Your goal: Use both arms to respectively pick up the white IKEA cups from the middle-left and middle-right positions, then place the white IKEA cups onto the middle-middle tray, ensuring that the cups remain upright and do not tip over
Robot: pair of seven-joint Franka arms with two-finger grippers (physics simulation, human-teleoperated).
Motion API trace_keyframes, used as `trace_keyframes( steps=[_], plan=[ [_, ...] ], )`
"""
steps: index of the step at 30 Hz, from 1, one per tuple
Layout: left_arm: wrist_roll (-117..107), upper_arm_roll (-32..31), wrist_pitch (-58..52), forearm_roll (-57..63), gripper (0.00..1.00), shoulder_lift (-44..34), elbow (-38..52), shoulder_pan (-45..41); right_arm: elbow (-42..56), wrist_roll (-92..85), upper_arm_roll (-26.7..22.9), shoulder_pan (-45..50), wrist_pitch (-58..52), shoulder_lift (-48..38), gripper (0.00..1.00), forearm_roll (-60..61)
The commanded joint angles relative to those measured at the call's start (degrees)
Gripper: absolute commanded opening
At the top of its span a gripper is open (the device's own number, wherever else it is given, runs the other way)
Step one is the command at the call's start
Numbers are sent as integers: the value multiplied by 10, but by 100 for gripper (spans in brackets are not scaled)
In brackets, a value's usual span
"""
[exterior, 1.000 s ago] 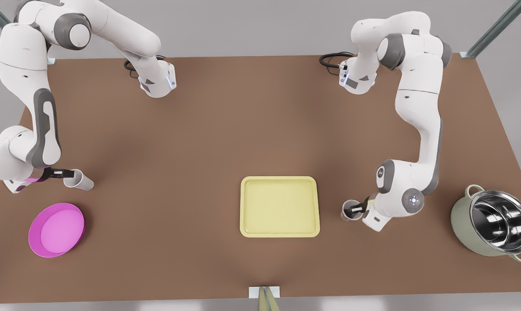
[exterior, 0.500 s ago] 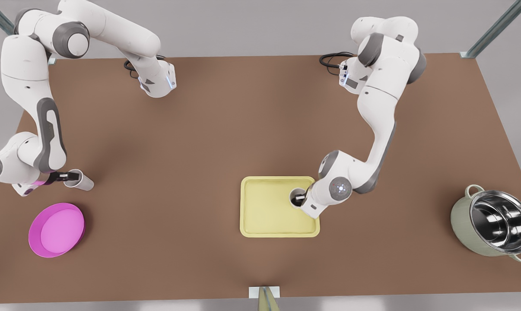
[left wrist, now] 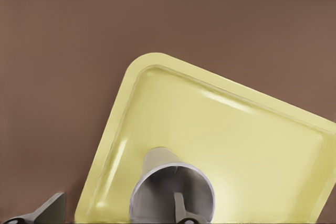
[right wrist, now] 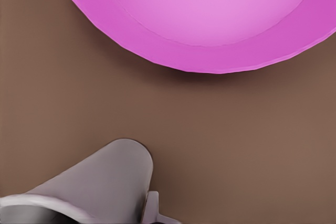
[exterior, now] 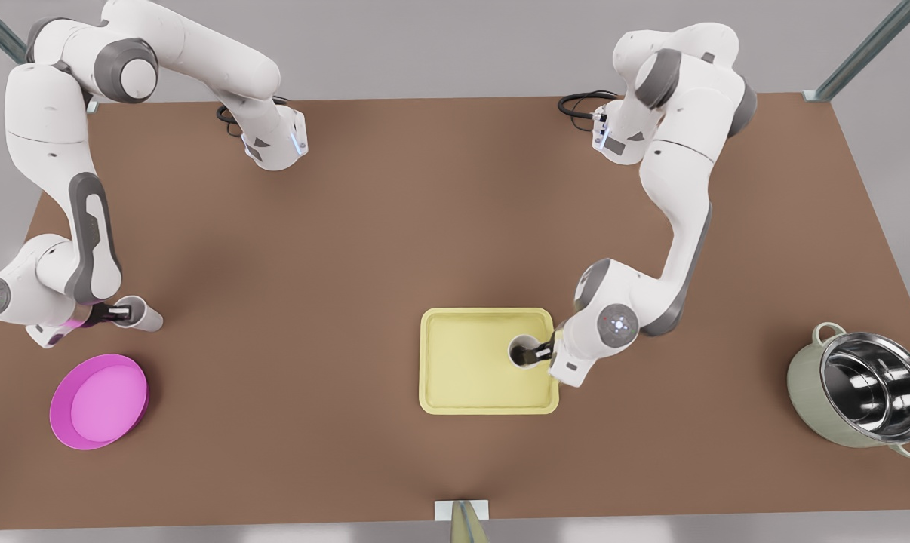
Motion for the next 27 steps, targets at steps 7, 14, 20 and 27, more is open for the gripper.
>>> trace_keyframes(
  steps=[7,14,20,27],
  plan=[
    [272,-3,-443,65,100,-181,67,89,5,-6,46,0,-47,-8,21,13],
    [355,39,-419,66,100,-222,7,80,53,138,198,21,-128,-33,21,31],
    [351,27,-447,45,100,-223,5,85,120,380,197,192,-119,-9,21,26],
    [351,27,-448,45,100,-224,6,87,174,571,195,322,-47,36,21,11]
  ],
)
